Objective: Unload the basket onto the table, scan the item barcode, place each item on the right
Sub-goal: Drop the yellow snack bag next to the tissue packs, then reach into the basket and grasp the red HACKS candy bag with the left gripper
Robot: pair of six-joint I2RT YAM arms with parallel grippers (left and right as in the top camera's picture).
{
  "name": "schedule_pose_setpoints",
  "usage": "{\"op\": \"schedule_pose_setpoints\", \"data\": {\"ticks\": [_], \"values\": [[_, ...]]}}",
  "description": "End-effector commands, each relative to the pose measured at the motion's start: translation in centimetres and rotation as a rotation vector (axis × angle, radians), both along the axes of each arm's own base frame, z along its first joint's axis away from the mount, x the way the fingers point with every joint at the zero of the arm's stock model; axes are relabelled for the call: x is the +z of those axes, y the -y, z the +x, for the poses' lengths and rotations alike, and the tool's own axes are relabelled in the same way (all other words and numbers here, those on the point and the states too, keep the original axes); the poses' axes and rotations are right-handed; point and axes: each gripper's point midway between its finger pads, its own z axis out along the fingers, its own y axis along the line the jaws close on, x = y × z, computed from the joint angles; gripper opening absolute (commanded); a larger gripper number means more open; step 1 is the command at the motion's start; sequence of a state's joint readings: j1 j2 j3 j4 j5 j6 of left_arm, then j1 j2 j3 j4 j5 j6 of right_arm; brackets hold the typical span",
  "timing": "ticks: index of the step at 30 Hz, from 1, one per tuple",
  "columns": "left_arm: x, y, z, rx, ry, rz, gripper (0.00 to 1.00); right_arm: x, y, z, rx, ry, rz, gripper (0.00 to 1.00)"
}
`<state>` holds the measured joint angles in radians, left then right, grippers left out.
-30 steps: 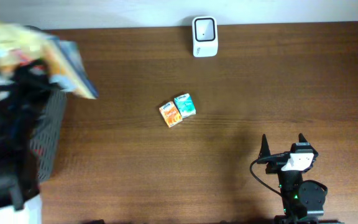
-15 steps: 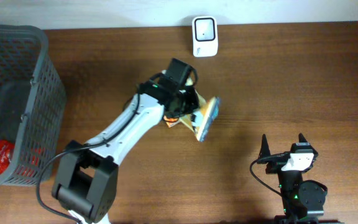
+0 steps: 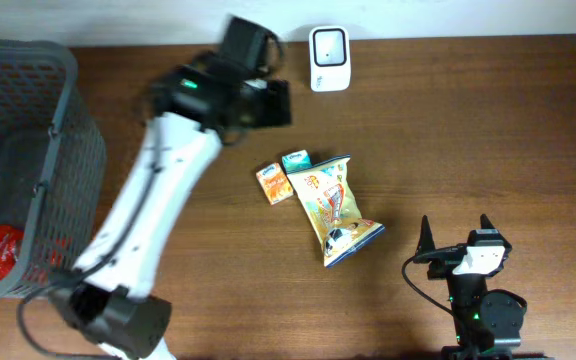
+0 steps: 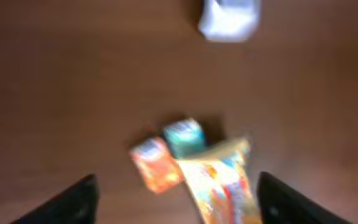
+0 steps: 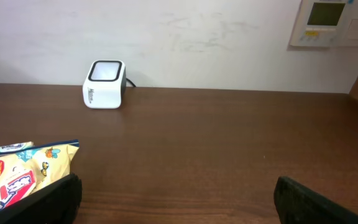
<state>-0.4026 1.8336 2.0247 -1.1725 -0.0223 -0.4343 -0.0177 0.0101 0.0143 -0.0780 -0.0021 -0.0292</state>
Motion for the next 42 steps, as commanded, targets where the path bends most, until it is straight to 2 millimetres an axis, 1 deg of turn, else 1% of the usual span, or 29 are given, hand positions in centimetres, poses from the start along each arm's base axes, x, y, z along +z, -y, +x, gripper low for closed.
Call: {"op": "schedule_pose_setpoints", "data": {"ticks": [1,2,3,4,5,6,7,8,9,10,11,12,14,15,19,21,22,23,24,26,29,31,35,38,42], "values": [[8.6,-11.9,0.3,0.28,0.187,0.084,0.99,-0.3,-0.2,0.0,0.011,-0.003,0.0,0.98],[10.1,-21.3,-1.2,0.564,0.192,0.045,0.99,-0.3,-0.2,0.0,0.011,-0.003,0.0,0.99],[9.9,-27.2,-2.7,0.736,0.173,0.043,0.99,-0.3,-0.2,0.0,0.011,-0.003,0.0,0.98],[9.7,-28.9,-3.3,0.791,0.161,0.041,0.99,-0.3,-0.2,0.0,0.011,-0.003,0.0,0.98],[9.0,-32.2,-4.9,0.904,0.128,0.034,0.99,-0.3,-0.2,0.0,0.011,-0.003,0.0,0.98],[8.7,-34.1,-5.8,0.966,0.114,0.033,0.98,-0.3,-0.2,0.0,0.011,-0.003,0.0,0.98],[8.5,-36.4,-6.8,1.027,0.109,0.037,0.91,-0.3,-0.2,0.0,0.011,-0.003,0.0,0.98],[8.2,-38.5,-7.8,1.112,0.104,0.021,0.9,-0.3,-0.2,0.0,0.011,-0.003,0.0,0.98],[7.6,-40.9,-9.2,1.223,0.093,-0.033,0.94,-0.3,-0.2,0.0,0.011,-0.003,0.0,0.98],[7.2,-42.0,-9.7,1.257,0.084,-0.072,0.98,-0.3,-0.2,0.0,0.011,-0.003,0.0,0.98],[6.6,-42.8,-10.2,1.272,0.066,-0.116,0.99,-0.3,-0.2,0.0,0.011,-0.003,0.0,0.98],[5.2,-43.7,-10.9,1.296,0.011,-0.172,1.0,-0.3,-0.2,0.0,0.011,-0.003,0.0,0.98],[2.7,-43.9,-12.0,1.323,-0.108,-0.2,1.0,-0.3,-0.2,0.0,0.011,-0.003,0.0,0.98],[1.3,-43.9,-12.1,1.327,-0.17,-0.204,1.0,-0.3,-0.2,0.0,0.011,-0.003,0.0,0.98],[-2.7,-44.4,-11.6,1.331,-0.307,-0.214,1.0,-0.3,-0.2,0.0,0.011,-0.003,0.0,0.98],[-5.7,-44.9,-10.9,1.331,-0.392,-0.219,0.99,-0.3,-0.2,0.0,0.011,-0.003,0.0,0.98],[-7.7,-44.8,-10.9,1.329,-0.463,-0.224,0.96,-0.3,-0.2,0.0,0.011,-0.003,0.0,0.98],[-8.9,-44.7,-10.9,1.326,-0.511,-0.226,0.95,-0.3,-0.2,0.0,0.011,-0.003,0.0,0.98],[-9.6,-44.6,-11.0,1.325,-0.538,-0.228,0.94,-0.3,-0.2,0.0,0.011,-0.003,0.0,0.98],[-12.1,-44.8,-11.1,1.326,-0.619,-0.218,0.92,-0.3,-0.2,0.0,0.011,-0.003,0.0,0.98],[-13.6,-45.9,-11.8,1.346,-0.66,-0.144,0.89,-0.3,-0.2,0.0,0.011,-0.003,0.0,0.98],[-13.8,-46.5,-12.3,1.37,-0.669,-0.098,0.89,-0.3,-0.2,0.0,0.011,-0.003,0.0,0.98],[-13.8,-46.0,-12.3,1.362,-0.686,-0.095,0.85,-0.3,-0.2,0.0,0.011,-0.003,0.0,0.98],[-13.8,-45.3,-11.7,1.341,-0.685,-0.077,0.84,-0.3,-0.2,0.0,0.011,-0.003,0.0,0.98],[-14.0,-44.0,-10.8,1.322,-0.693,0.024,0.84,-0.3,-0.2,0.0,0.011,-0.003,0.0,0.98]]}}
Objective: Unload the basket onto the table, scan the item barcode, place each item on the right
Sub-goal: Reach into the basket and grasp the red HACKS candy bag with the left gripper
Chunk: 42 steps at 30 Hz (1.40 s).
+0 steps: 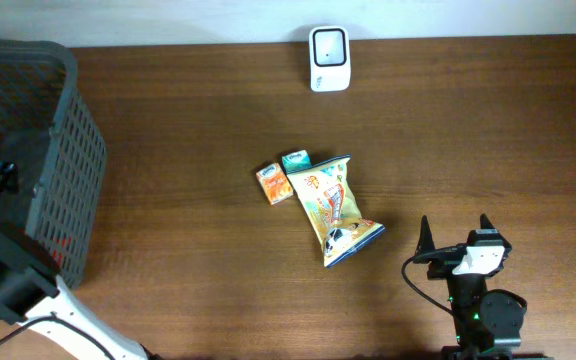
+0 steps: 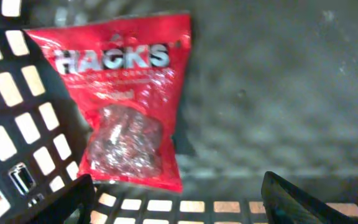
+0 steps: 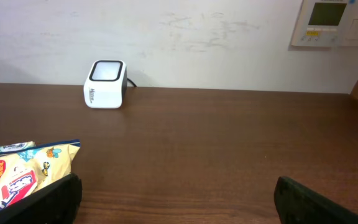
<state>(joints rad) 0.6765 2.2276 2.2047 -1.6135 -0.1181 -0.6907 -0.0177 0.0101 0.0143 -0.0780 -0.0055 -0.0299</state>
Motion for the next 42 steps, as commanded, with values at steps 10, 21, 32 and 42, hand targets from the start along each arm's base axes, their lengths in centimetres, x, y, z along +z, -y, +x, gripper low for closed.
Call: {"op": "schedule_pose_setpoints", "data": {"ticks": [10,21,32,42], "values": [[-4.7,1.7,-2.4,0.067,-0.212,0.067,0.84,-0.3,-0.2,0.0,0.008,-0.003,0.001,0.98],[-8.8,1.2,-4.7,0.074,-0.284,0.088,0.4,-0.3,-0.2,0.0,0.007,-0.003,0.001,0.98],[-8.1,0.6,-3.5,0.063,-0.235,0.102,0.0,-0.3,-0.2,0.0,0.007,-0.003,0.001,0.99],[5.3,-0.2,3.4,-0.006,0.148,0.115,0.0,-0.3,-0.2,0.0,0.008,-0.003,0.001,0.98]]}}
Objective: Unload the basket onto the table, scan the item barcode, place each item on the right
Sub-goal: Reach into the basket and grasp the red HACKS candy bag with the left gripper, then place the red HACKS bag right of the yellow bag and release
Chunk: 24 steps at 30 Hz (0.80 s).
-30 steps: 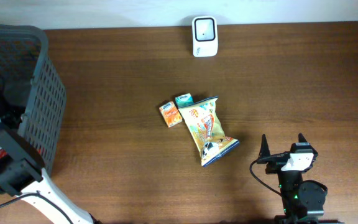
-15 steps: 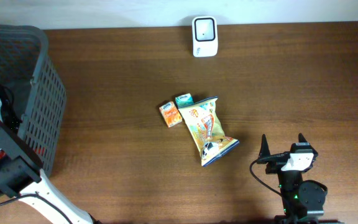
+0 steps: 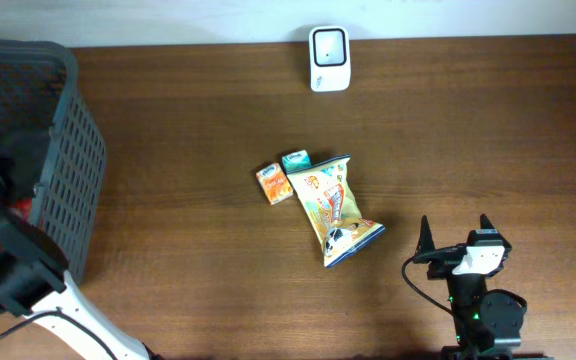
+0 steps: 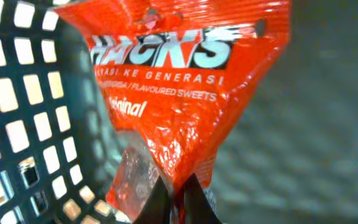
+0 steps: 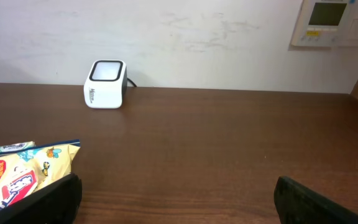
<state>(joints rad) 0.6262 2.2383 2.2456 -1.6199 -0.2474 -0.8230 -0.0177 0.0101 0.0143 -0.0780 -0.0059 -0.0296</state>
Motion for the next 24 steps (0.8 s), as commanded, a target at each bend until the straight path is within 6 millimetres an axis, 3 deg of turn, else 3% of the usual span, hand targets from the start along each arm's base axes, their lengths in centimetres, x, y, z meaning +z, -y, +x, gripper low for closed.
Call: {"op": "schedule_pose_setpoints", "data": {"ticks": [1,4,6,8,10,13,16,18,21,24], "values": [[6.1,0.9,3.9,-0.142,0.26,-0.028,0.0,-0.3,-0.2,0.0,0.007,-0.003,0.001,0.98],[12.6,3.9,7.6,-0.341,0.519,-0.035,0.0,-0.3,-0.2,0.0,0.007,-0.003,0.001,0.98],[16.8,6.3,8.9,-0.441,0.648,0.002,0.0,-0.3,-0.2,0.0,0.007,-0.003,0.001,0.98],[20.6,8.5,9.3,-0.508,0.737,0.069,0.0,-0.3,-0.2,0.0,0.007,-0.003,0.001,0.98],[25.0,12.0,9.2,-0.597,0.838,0.134,0.0,-0.3,-0.2,0.0,0.007,-0.003,0.001,0.98],[29.0,17.7,9.0,-0.728,0.946,0.168,0.0,-0.3,-0.2,0.0,0.007,-0.003,0.0,0.98],[29.8,23.3,9.4,-0.853,0.982,0.116,0.0,-0.3,-0.2,0.0,0.007,-0.003,0.001,0.98],[28.6,28.3,10.2,-0.964,0.961,0.034,0.0,-0.3,-0.2,0.0,0.007,-0.003,0.001,0.98],[24.5,35.8,10.6,-1.116,0.841,-0.114,0.0,-0.3,-0.2,0.0,0.007,-0.003,0.0,0.98],[19.1,42.1,9.7,-1.238,0.66,-0.243,0.0,-0.3,-0.2,0.0,0.007,-0.003,0.001,0.98]]}}
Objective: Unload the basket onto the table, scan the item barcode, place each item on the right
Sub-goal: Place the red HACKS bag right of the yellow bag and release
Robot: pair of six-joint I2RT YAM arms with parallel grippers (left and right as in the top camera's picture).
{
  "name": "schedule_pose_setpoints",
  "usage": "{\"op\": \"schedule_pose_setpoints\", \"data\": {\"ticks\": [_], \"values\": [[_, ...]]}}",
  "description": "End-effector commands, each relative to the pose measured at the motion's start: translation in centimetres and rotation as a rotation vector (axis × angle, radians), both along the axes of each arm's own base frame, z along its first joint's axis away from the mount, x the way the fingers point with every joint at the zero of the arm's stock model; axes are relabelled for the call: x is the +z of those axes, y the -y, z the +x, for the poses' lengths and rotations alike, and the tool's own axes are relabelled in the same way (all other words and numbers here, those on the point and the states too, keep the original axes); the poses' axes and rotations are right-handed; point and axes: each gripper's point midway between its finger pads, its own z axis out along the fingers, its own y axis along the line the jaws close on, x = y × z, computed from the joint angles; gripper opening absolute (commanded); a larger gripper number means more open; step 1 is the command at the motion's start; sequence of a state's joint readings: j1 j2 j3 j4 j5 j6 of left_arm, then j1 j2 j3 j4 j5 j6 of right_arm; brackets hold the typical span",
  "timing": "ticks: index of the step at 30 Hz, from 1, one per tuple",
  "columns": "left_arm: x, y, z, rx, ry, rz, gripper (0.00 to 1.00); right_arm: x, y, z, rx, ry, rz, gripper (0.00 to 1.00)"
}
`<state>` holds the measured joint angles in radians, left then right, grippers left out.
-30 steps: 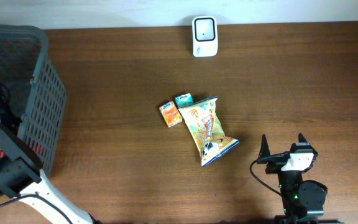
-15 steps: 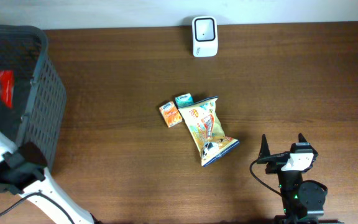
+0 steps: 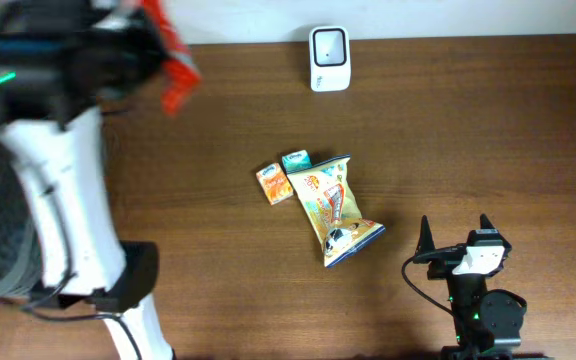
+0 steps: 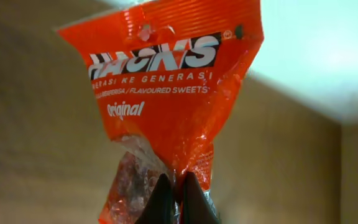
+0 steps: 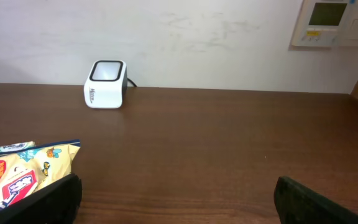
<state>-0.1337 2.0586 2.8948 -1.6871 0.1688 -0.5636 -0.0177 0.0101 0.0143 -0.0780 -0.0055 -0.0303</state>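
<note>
A red HACKS sweets bag [image 4: 169, 99] hangs in the air with my left gripper [image 4: 178, 198] shut on its lower edge. Overhead, the red bag [image 3: 171, 62] sits blurred above the table's far left, left of the white barcode scanner [image 3: 328, 45] at the far edge. The scanner [image 5: 105, 84] also shows in the right wrist view by the wall. My right gripper [image 3: 455, 232] rests open near the front right, with nothing between its fingers.
A yellow snack bag [image 3: 334, 208], an orange carton [image 3: 272, 184] and a teal carton [image 3: 295, 160] lie mid-table. The dark mesh basket stands at the left edge, mostly behind my left arm.
My left gripper, shut on the red bag inside the basket, is now out of the basket and high over the table's far left with the bag still held. Right arm unchanged.
My left gripper was open over the table above the cartons and snack bag. Then it was open inside the basket over the red bag. Then it was shut on the bag in the basket, and now it holds the bag outside the basket.
</note>
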Motion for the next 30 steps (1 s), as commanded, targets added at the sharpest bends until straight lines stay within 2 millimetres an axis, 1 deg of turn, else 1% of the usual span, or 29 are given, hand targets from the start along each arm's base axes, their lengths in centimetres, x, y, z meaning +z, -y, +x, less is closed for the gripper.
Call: {"op": "schedule_pose_setpoints", "data": {"ticks": [1,3,4,6,7,9,11,12,13,14,18,22,25,26,28,29,30], "values": [[-6.8,7.2,-0.9,-0.184,-0.207,0.059,0.0,-0.3,-0.2,0.0,0.008,-0.003,0.001,0.98],[-10.5,10.7,-1.7,-0.262,-0.298,0.102,0.0,-0.3,-0.2,0.0,0.007,-0.003,0.001,0.99],[-12.9,12.3,-2.1,-0.296,-0.345,0.146,0.0,-0.3,-0.2,0.0,0.007,-0.003,0.001,0.98],[-16.5,14.5,-2.9,-0.341,-0.397,0.221,0.0,-0.3,-0.2,0.0,0.007,-0.003,0.001,0.98],[-19.0,16.1,-3.6,-0.378,-0.423,0.254,0.0,-0.3,-0.2,0.0,0.008,-0.003,0.001,0.98],[-21.7,17.9,-4.2,-0.416,-0.434,0.273,0.0,-0.3,-0.2,0.0,0.007,-0.003,0.001,0.98],[-24.1,19.6,-4.3,-0.447,-0.419,0.276,0.0,-0.3,-0.2,0.0,0.007,-0.003,0.001,0.98],[-24.6,20.2,-4.3,-0.458,-0.405,0.274,0.0,-0.3,-0.2,0.0,0.007,-0.003,0.001,0.98],[-25.1,21.4,-4.1,-0.474,-0.374,0.264,0.0,-0.3,-0.2,0.0,0.007,-0.003,0.001,0.98],[-25.2,22.1,-3.8,-0.482,-0.346,0.254,0.0,-0.3,-0.2,0.0,0.007,-0.003,0.001,0.98],[-23.4,27.1,-2.1,-0.531,-0.158,0.181,0.0,-0.3,-0.2,0.0,0.008,-0.003,0.001,0.98],[-22.6,29.4,-1.3,-0.545,-0.066,0.153,0.0,-0.3,-0.2,0.0,0.007,-0.003,0.001,0.98],[-23.7,30.3,-1.5,-0.559,-0.072,0.157,0.03,-0.3,-0.2,0.0,0.008,-0.003,0.001,0.98],[-24.4,30.6,-1.8,-0.568,-0.085,0.165,0.09,-0.3,-0.2,0.0,0.007,-0.003,0.001,0.98],[-25.2,31.1,-2.3,-0.583,-0.099,0.17,0.15,-0.3,-0.2,0.0,0.007,-0.003,0.001,0.98],[-25.4,31.4,-2.6,-0.591,-0.1,0.173,0.23,-0.3,-0.2,0.0,0.007,-0.003,0.001,0.98],[-25.3,31.6,-2.8,-0.595,-0.098,0.172,0.34,-0.3,-0.2,0.0,0.007,-0.003,0.001,0.98]]}}
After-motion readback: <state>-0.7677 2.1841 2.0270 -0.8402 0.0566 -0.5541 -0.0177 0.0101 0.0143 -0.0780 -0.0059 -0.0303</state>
